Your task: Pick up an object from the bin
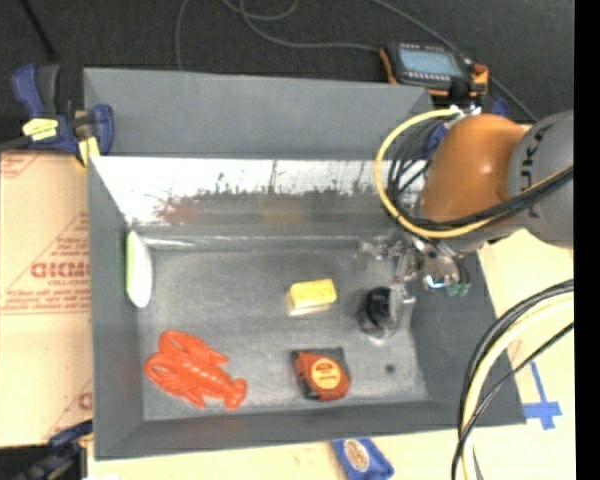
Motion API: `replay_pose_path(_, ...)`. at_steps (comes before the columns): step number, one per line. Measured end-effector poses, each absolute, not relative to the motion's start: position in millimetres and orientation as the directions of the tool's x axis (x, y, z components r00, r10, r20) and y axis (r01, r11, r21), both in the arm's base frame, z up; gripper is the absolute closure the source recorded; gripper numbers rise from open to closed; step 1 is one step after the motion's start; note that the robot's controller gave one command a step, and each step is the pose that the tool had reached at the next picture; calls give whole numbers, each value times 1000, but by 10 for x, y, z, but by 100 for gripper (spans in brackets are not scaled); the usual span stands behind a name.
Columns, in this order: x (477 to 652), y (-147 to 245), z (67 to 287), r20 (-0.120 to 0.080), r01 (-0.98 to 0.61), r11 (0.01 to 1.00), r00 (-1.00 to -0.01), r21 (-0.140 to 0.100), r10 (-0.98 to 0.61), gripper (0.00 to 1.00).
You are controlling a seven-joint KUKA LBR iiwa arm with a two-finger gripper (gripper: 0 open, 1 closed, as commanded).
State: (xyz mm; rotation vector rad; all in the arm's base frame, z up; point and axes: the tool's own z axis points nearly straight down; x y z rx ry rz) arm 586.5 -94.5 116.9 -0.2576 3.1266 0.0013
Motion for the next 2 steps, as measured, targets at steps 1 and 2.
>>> replay_pose_path(1, 6168, -1218, 839, 4, -410, 912, -912, 7, -410, 100)
replay_pose_path(2, 6172, -1220, 840, 3, -409, 912, -912, 6, -409, 100)
